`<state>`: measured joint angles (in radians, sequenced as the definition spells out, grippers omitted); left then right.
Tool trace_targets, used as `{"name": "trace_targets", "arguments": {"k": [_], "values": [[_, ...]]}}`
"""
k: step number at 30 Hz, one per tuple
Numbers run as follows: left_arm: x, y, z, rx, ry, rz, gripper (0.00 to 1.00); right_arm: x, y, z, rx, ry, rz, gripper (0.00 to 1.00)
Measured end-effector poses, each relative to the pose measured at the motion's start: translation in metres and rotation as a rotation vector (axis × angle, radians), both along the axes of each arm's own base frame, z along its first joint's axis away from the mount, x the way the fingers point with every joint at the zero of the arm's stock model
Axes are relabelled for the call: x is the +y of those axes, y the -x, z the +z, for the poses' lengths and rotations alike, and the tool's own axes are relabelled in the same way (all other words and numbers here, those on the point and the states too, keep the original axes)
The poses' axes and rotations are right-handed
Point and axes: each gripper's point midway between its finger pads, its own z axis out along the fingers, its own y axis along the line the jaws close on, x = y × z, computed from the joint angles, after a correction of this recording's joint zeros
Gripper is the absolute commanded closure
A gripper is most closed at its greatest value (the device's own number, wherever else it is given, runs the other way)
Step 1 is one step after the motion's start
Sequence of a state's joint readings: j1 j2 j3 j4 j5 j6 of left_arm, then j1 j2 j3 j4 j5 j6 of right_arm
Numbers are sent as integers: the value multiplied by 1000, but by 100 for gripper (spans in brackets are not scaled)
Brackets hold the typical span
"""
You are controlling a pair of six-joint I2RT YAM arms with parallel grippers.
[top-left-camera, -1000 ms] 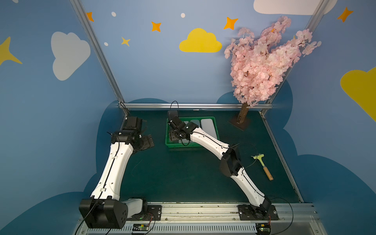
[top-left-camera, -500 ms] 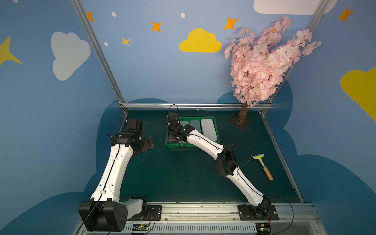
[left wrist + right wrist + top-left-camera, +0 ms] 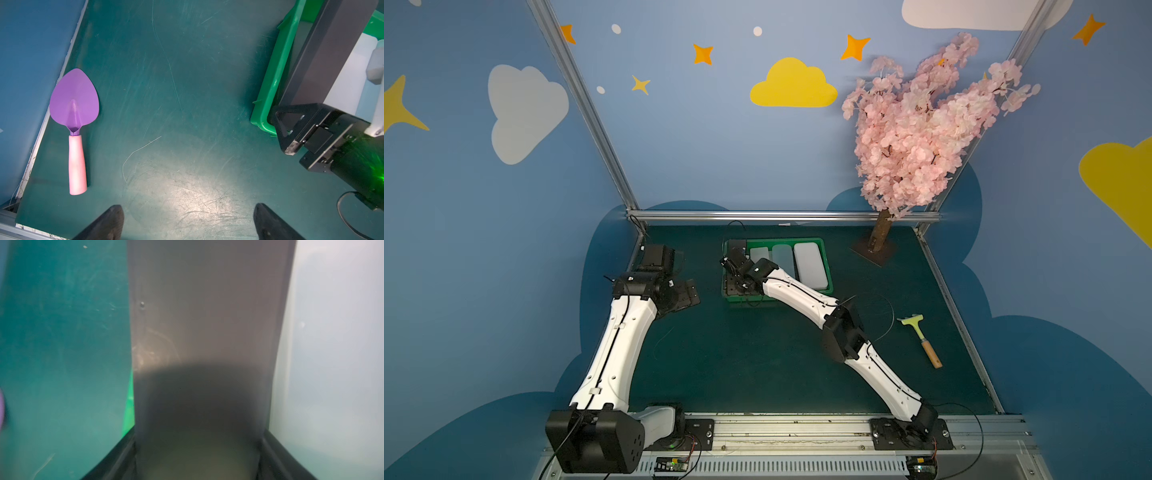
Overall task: Put the pencil case into the storage box
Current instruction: Place the pencil case at the storage box.
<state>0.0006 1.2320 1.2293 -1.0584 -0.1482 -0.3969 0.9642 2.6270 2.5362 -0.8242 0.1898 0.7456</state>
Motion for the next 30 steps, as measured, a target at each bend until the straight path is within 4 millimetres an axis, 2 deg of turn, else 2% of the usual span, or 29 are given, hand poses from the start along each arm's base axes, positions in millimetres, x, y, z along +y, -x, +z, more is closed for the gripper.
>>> {"name": "trace_targets", "arguments": {"k": [3, 7, 17, 22, 25, 28, 30], "values": [[0, -1, 0, -4, 2, 2, 0, 0, 0, 0, 7, -7, -12, 25], [1, -1, 0, -6, 3, 5, 0, 1, 0, 0, 9, -13, -11, 20], [1, -3, 1, -12, 6, 6, 0, 1, 0, 0, 6, -8, 7, 17], [2, -2, 1, -11, 7, 9, 0, -2, 2, 7, -22, 28, 57, 15], [2, -3, 1, -12, 7, 12, 0, -8, 4, 29, -77, 58, 105, 12], [3, -5, 2, -22, 11, 25, 0, -25, 12, 70, -151, 82, 135, 11], [3, -8, 4, -42, 15, 35, 0, -47, 16, 106, -216, 97, 127, 9]]}}
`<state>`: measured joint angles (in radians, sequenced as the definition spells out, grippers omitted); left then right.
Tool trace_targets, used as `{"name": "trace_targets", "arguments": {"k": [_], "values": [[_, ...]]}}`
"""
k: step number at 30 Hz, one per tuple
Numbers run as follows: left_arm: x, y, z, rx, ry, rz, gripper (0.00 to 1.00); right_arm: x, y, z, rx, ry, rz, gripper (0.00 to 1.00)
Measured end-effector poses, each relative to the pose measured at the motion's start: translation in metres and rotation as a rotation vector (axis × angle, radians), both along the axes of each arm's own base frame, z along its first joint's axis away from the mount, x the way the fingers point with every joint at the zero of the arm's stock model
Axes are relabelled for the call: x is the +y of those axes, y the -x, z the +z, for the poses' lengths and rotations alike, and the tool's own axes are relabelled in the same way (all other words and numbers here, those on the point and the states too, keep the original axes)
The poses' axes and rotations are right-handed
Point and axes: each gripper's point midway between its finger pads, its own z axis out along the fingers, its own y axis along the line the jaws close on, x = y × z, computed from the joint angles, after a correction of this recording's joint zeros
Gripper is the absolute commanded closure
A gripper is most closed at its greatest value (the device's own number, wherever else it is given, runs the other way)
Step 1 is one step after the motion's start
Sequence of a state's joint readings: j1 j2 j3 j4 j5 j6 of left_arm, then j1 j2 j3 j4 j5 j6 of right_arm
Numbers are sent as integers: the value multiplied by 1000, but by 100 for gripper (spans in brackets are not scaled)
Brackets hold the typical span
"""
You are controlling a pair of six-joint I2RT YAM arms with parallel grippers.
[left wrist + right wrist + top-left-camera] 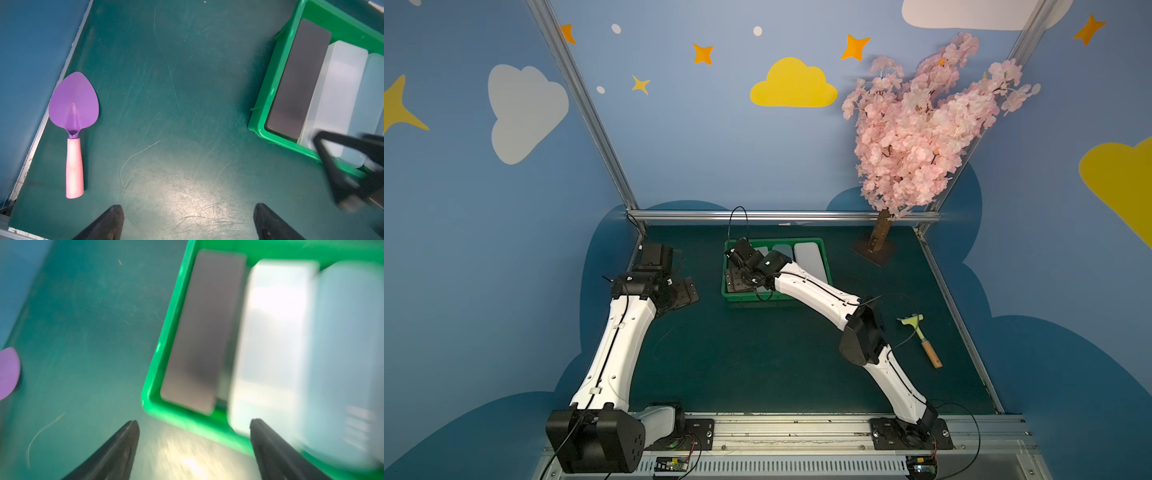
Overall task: Put the pencil case into the storage box
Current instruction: Place the pencil case at the storage box, then reset both arms
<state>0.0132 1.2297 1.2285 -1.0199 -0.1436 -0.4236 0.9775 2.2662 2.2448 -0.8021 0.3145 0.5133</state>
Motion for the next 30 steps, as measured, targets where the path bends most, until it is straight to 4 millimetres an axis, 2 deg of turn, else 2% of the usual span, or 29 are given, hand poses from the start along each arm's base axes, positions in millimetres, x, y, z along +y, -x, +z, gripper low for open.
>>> {"name": "trace_targets", "arguments": {"k": [2, 4, 6, 7, 9, 11, 12, 14, 16, 20, 24, 30], "values": [[1, -6, 5, -49, 0, 17, 0, -28, 8, 40, -79, 7, 4, 8], [3, -8, 7, -116, -5, 31, 0, -63, 12, 71, -157, 4, -3, 6], [6, -5, 5, -175, -18, 42, 0, -115, 13, 85, -221, 13, -34, 6], [8, -3, 2, -208, -28, 46, 0, -150, 11, 86, -249, 27, -66, 5], [11, -1, -6, -267, -53, 41, 0, -223, 3, 76, -287, 64, -158, 3], [13, -1, -18, -336, -78, 29, 0, -297, 2, 56, -313, 122, -258, 2], [14, -1, -24, -363, -89, 23, 0, -328, 6, 44, -316, 150, -299, 2], [16, 1, -40, -427, -115, 14, 0, -377, 19, 19, -318, 192, -361, 2], [18, 4, -57, -465, -139, 8, 0, -409, 31, -1, -317, 205, -401, 2], [23, 11, -81, -493, -181, 13, 0, -444, 44, -36, -321, 211, -454, 1], [27, 10, -85, -532, -203, 25, 0, -451, 45, -64, -333, 189, -459, 2], [36, 2, -92, -571, -249, 57, 0, -457, 22, -92, -298, 152, -503, 1]]}}
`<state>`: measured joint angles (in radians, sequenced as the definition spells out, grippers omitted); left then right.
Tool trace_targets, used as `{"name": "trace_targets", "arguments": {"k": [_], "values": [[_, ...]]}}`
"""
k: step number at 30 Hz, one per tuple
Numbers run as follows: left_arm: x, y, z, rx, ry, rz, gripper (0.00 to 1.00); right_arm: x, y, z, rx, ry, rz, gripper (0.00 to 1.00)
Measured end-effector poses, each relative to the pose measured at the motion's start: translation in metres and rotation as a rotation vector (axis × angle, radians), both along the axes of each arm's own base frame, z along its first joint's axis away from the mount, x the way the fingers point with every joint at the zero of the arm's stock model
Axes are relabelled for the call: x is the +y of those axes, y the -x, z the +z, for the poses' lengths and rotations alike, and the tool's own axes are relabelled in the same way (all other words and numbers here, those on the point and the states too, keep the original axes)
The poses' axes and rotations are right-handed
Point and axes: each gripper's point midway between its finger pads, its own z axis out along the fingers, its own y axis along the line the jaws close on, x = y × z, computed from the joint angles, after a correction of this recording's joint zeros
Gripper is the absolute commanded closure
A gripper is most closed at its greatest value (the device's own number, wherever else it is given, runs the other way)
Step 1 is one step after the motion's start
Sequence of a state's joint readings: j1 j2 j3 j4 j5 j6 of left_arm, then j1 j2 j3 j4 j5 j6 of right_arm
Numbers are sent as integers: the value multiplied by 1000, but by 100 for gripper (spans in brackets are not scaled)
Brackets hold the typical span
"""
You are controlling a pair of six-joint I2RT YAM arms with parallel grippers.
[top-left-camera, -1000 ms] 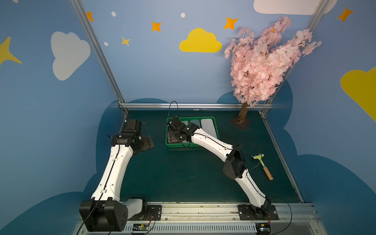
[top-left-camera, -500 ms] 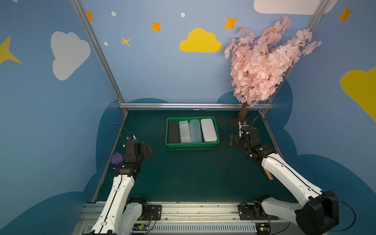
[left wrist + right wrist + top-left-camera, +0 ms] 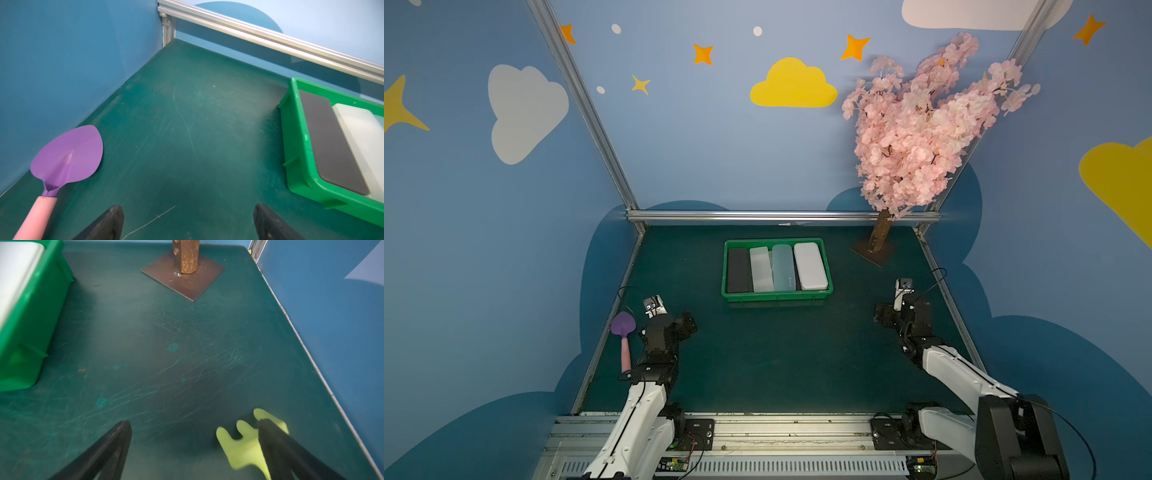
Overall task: Put the pencil case into the storage box
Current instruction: Reset both arms
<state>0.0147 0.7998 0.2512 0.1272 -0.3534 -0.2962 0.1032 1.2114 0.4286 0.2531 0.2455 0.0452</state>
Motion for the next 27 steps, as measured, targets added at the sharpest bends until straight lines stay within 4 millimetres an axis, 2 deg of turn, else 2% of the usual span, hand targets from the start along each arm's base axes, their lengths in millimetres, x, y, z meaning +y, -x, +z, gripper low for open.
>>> {"name": "trace_targets", "arguments": {"k": [4, 7, 9, 12, 16, 21, 24, 27], "values": [[3, -13, -16, 40, -16, 7, 0, -1, -28, -14, 52, -7, -4, 2], [4, -22, -31, 74, -19, 12, 0, -1, -55, -11, 49, -10, -1, 3], [5, -30, -37, 88, -22, 12, 0, 0, -61, -8, 35, -11, 3, 3], [4, -44, -36, 66, -24, 1, 0, 1, -58, -8, 5, -16, 22, 4], [-3, -65, -27, 31, -30, -51, 0, -1, -43, -20, -13, -25, 28, 3], [-17, -77, -15, -16, -47, -153, 0, -1, -33, -30, -27, -13, 23, 2], [-27, -83, -17, -15, -74, -228, 0, 1, -37, -24, -56, -12, 26, 2], [-40, -96, -28, -34, -102, -313, 0, 1, -39, -20, -71, -11, 27, 2]]}}
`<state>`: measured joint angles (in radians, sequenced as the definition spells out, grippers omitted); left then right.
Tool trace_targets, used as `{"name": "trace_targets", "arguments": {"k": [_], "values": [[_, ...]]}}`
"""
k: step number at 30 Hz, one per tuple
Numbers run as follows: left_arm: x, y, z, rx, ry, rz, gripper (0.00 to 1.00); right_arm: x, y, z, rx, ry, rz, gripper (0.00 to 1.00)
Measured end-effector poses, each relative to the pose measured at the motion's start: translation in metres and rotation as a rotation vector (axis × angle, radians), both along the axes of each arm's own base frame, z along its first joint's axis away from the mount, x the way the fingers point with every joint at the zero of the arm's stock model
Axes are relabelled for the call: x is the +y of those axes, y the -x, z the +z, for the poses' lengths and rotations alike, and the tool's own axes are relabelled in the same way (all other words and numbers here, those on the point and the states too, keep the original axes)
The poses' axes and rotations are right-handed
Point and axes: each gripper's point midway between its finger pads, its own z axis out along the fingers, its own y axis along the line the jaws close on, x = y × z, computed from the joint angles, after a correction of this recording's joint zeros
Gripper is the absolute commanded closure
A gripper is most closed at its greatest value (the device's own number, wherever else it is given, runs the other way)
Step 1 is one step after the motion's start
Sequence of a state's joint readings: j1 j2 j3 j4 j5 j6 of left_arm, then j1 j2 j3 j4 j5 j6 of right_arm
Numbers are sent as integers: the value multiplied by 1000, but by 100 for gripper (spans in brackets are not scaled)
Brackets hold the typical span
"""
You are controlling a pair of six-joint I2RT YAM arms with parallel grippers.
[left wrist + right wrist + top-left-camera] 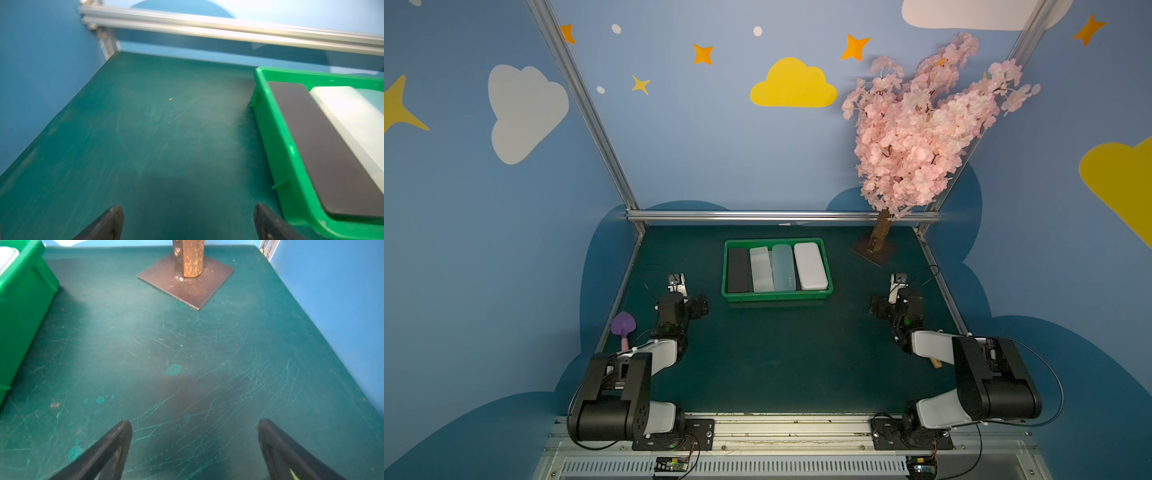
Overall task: Put the pencil case into the storage box
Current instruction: Reset both arms
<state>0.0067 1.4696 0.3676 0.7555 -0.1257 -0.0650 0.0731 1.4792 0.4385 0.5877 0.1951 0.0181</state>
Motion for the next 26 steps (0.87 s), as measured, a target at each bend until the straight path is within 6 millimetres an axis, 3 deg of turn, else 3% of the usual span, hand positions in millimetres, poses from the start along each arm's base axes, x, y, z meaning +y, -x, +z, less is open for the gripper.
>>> {"name": "trace_targets", "arguments": {"k": [3, 11, 26], "values": [[-7, 2, -28, 68, -13, -44, 0, 0, -1, 2, -8, 1, -2, 2], [-6, -6, -11, -8, -35, -37, 0, 0, -2, 3, -15, 1, -3, 2], [-5, -7, -10, -7, -39, -30, 0, 0, -2, 3, -15, 2, -3, 2]]}}
